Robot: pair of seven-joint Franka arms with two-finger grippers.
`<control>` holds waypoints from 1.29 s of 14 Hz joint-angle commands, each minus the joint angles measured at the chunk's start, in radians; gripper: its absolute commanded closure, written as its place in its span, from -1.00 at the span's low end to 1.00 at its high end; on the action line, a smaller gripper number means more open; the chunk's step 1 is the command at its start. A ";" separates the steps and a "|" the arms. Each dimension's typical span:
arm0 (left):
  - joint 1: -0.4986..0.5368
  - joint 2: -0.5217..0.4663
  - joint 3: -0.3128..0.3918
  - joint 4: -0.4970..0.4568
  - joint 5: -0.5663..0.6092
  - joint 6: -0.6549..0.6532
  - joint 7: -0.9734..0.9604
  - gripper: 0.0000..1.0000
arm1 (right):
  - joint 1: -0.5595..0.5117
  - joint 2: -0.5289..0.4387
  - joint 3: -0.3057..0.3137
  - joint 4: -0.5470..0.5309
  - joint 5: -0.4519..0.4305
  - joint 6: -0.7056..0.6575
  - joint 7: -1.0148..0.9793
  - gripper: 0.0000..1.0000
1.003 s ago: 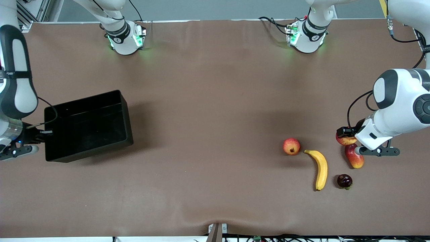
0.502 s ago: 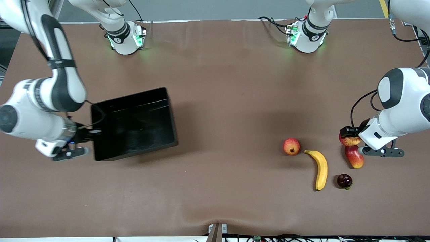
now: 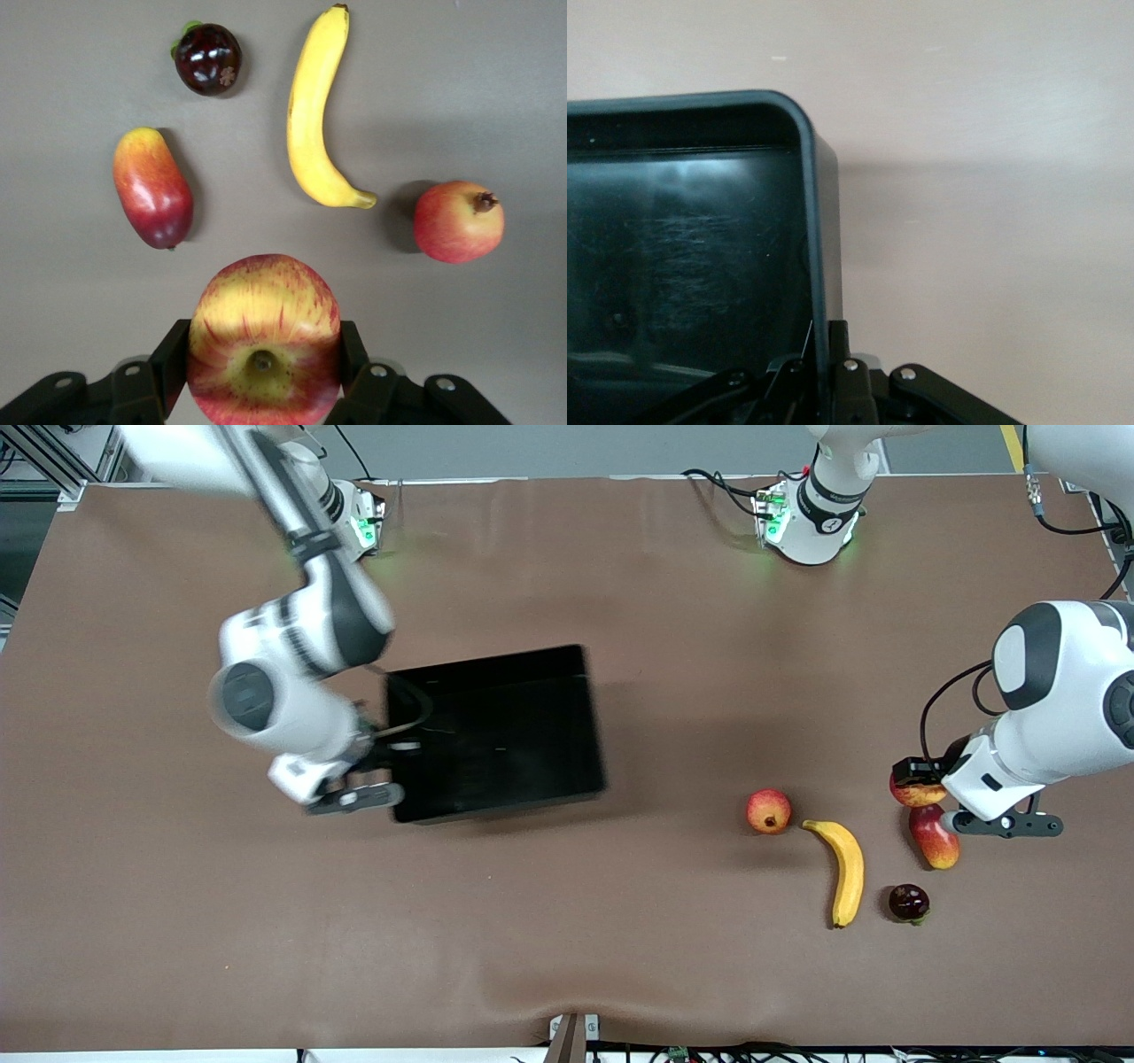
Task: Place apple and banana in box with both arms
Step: 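Drag the black box toward the fruits with the right gripper, then carry the apple toward the box while the right gripper releases it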
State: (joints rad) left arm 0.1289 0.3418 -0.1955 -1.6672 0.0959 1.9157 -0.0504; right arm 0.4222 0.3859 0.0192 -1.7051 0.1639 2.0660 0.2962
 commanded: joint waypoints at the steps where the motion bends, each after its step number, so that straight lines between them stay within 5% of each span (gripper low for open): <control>1: -0.003 -0.007 -0.013 0.007 0.004 -0.030 -0.051 1.00 | 0.114 -0.001 -0.015 -0.010 0.016 0.061 0.232 1.00; 10: -0.002 -0.007 -0.068 -0.020 0.001 -0.032 -0.112 1.00 | 0.240 0.123 -0.015 -0.031 0.014 0.226 0.400 1.00; 15: 0.001 -0.061 -0.171 -0.049 0.001 -0.063 -0.284 1.00 | 0.273 0.163 -0.016 -0.044 0.014 0.295 0.419 0.98; 16: 0.000 -0.079 -0.186 -0.069 0.001 -0.063 -0.317 1.00 | 0.274 0.166 -0.016 -0.044 0.013 0.298 0.419 0.88; 17: 0.001 -0.096 -0.215 -0.091 0.001 -0.061 -0.353 1.00 | 0.274 0.166 -0.016 -0.044 0.008 0.298 0.417 0.52; 18: 0.003 -0.119 -0.235 -0.123 0.001 -0.051 -0.382 1.00 | 0.273 0.166 -0.016 -0.044 0.006 0.293 0.417 -0.19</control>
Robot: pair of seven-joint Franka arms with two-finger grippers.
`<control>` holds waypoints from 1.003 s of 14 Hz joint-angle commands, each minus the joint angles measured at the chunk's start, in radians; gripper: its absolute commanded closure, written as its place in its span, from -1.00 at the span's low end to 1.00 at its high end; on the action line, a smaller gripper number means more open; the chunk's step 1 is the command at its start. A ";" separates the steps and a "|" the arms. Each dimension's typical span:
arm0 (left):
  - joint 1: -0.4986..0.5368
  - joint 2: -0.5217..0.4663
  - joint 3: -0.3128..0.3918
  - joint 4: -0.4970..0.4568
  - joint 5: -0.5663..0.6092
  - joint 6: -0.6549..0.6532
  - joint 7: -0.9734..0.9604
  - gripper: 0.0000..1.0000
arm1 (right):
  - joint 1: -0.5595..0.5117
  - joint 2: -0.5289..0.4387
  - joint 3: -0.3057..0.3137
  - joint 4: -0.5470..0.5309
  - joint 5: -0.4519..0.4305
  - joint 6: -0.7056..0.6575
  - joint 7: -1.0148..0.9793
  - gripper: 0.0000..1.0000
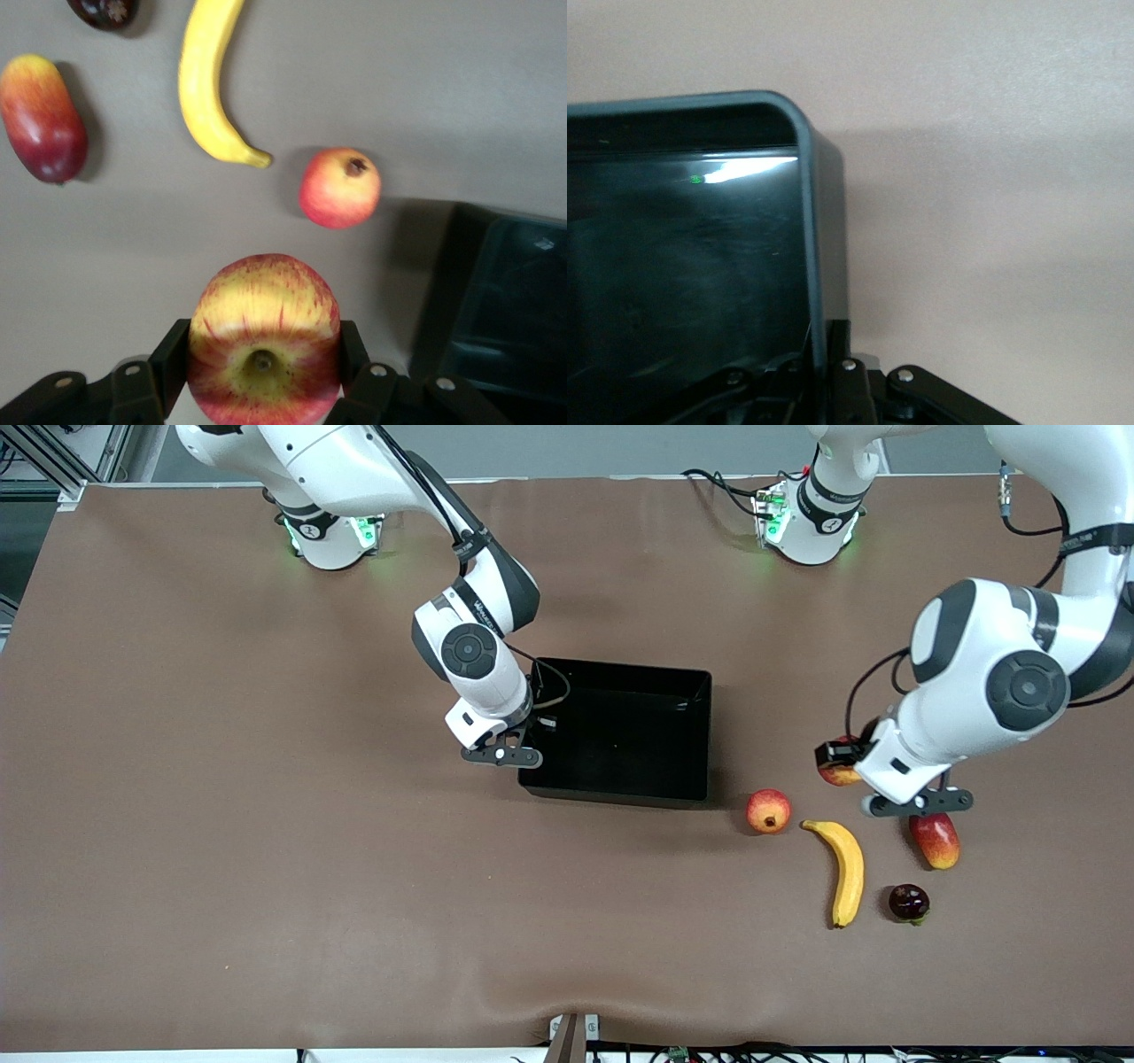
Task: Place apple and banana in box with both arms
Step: 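Carry the apple toward the box while the right gripper releases it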
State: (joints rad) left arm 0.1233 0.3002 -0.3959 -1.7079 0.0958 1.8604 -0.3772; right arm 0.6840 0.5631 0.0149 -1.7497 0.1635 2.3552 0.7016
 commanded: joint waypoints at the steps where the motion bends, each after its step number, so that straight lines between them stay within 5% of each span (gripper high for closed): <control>1: 0.009 -0.099 -0.052 -0.110 0.001 0.014 -0.083 1.00 | 0.011 -0.012 -0.012 0.001 0.007 0.003 0.012 -0.99; 7: 0.004 -0.130 -0.217 -0.255 0.001 0.192 -0.362 1.00 | -0.050 -0.080 -0.020 0.012 0.005 -0.077 -0.031 -1.00; 14: -0.062 -0.081 -0.304 -0.368 0.013 0.405 -0.413 1.00 | -0.211 -0.140 -0.018 -0.001 0.004 -0.142 -0.457 -1.00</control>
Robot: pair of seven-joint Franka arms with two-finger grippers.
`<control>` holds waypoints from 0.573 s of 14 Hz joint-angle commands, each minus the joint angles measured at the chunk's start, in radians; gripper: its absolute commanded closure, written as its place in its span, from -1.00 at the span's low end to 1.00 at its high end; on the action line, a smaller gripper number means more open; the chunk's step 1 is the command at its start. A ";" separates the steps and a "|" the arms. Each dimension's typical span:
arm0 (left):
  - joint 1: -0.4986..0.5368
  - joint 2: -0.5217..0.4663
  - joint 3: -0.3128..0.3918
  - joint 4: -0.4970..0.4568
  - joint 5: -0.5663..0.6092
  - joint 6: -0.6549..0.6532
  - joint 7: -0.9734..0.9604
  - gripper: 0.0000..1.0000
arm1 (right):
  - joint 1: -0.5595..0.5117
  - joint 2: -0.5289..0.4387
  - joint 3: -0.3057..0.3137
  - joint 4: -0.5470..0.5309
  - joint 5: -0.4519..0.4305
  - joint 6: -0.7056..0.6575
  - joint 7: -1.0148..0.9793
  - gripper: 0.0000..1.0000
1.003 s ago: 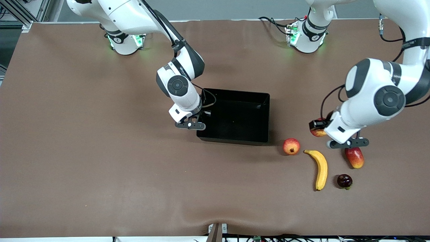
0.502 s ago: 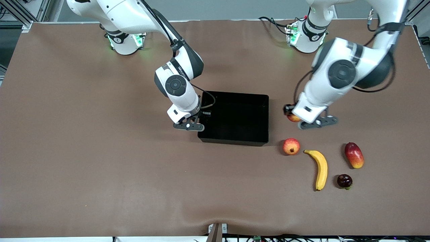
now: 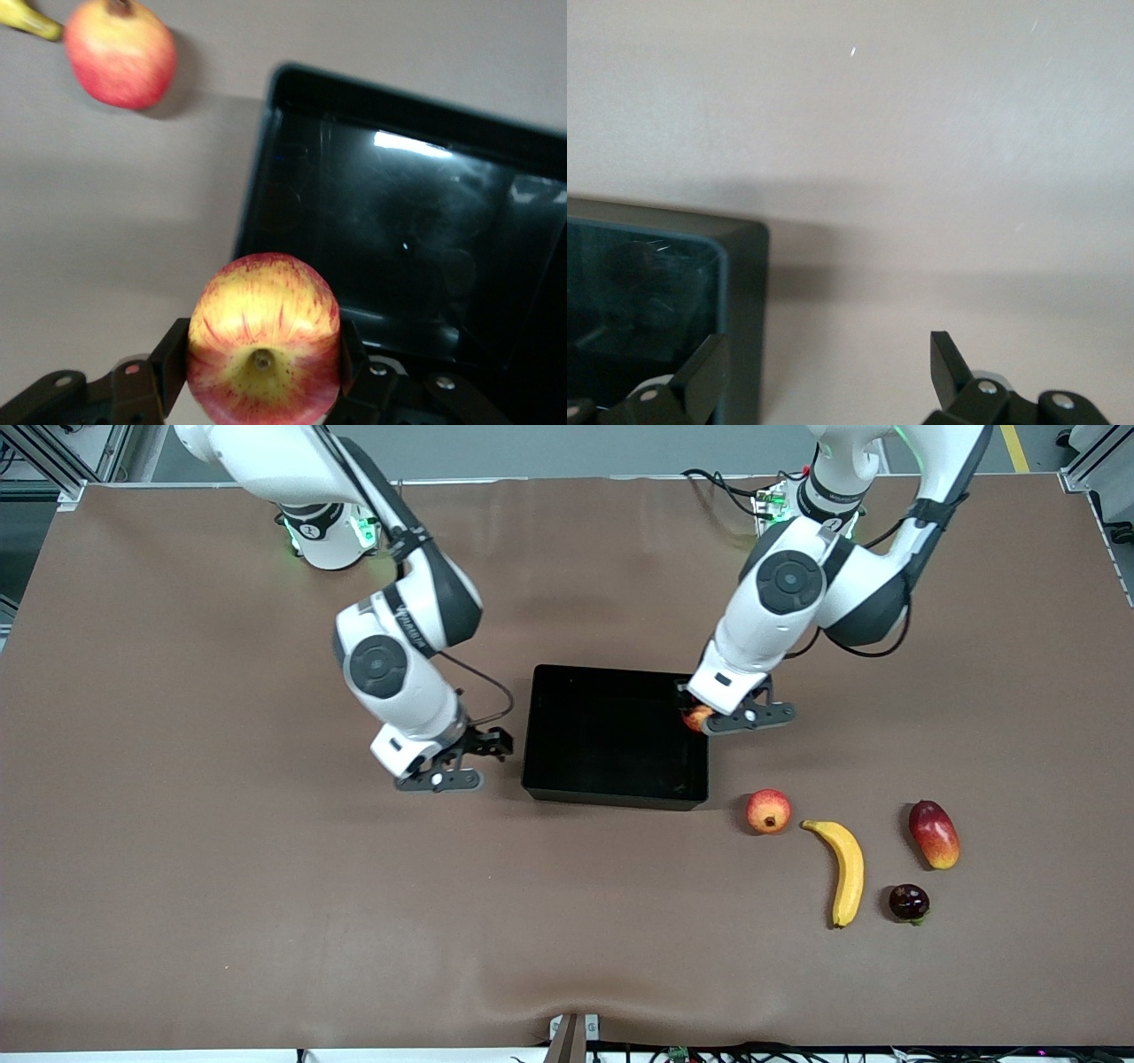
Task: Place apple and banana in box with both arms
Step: 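Carry the apple toward the box while the right gripper releases it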
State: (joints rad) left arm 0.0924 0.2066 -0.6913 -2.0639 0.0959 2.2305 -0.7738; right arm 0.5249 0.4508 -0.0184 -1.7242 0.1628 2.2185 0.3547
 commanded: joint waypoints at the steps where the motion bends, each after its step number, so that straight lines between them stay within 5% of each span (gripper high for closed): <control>1: -0.051 0.028 -0.007 -0.015 0.013 0.052 -0.018 1.00 | -0.077 -0.027 0.014 -0.026 0.004 -0.003 -0.161 -1.00; 8: -0.091 0.146 -0.007 -0.024 0.097 0.153 -0.053 1.00 | -0.319 -0.038 0.015 -0.077 0.009 0.090 -0.393 -1.00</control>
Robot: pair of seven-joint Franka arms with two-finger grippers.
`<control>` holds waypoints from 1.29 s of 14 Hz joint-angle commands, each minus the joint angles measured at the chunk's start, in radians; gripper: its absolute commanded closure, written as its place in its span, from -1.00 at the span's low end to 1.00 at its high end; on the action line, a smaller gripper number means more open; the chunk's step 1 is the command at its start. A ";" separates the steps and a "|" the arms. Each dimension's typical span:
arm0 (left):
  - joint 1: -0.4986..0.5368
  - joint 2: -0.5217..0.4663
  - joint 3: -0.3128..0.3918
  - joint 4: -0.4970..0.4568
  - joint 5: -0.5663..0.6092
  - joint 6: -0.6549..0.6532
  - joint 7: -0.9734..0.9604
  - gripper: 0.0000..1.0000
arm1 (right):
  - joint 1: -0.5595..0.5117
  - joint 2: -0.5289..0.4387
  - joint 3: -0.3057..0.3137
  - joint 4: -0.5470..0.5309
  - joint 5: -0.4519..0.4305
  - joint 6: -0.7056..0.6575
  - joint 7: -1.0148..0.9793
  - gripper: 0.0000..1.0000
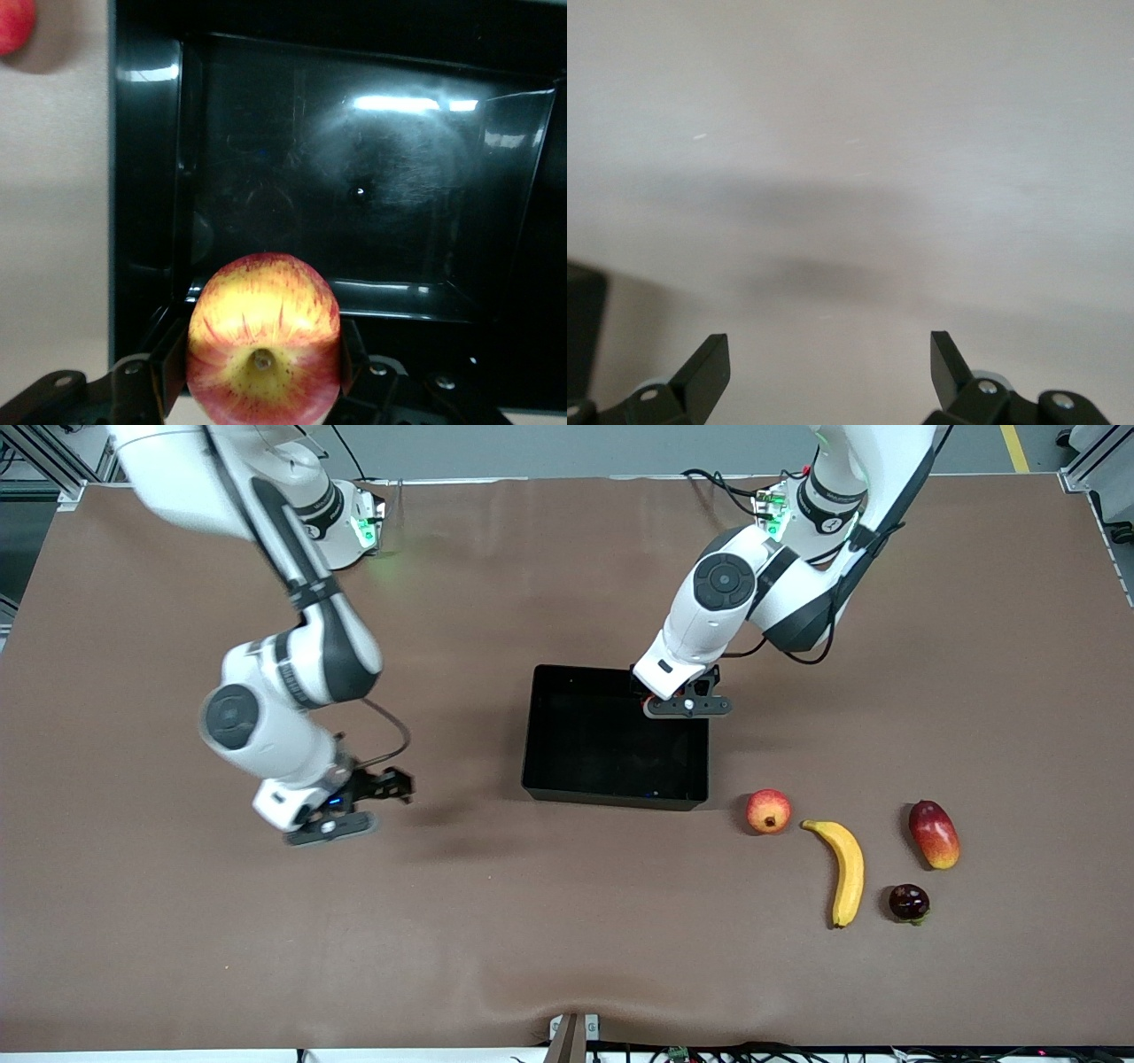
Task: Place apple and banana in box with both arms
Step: 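Lower the apple into the box and open the left gripper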
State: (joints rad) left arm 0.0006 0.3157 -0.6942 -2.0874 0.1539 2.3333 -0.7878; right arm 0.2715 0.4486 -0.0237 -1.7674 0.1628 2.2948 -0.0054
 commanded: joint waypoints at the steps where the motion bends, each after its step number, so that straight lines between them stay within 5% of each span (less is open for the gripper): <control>1: -0.001 0.052 -0.004 0.000 0.050 0.069 -0.047 1.00 | -0.096 -0.040 0.021 -0.029 0.009 0.014 -0.050 -1.00; 10: 0.002 0.180 0.002 0.006 0.291 0.075 -0.238 1.00 | -0.261 -0.266 0.010 -0.102 -0.003 -0.038 -0.085 -1.00; 14: 0.006 0.233 0.002 0.010 0.426 0.075 -0.341 1.00 | -0.252 -0.364 0.018 -0.089 -0.132 -0.229 0.062 -1.00; 18: -0.002 0.240 0.002 0.012 0.427 0.075 -0.383 1.00 | -0.262 -0.436 0.011 -0.021 -0.138 -0.446 0.070 -1.00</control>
State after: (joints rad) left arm 0.0010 0.5350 -0.6905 -2.0808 0.5497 2.3968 -1.1254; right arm 0.0198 0.0551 -0.0130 -1.8101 0.0426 1.9345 0.0439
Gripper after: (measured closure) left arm 0.300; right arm 0.000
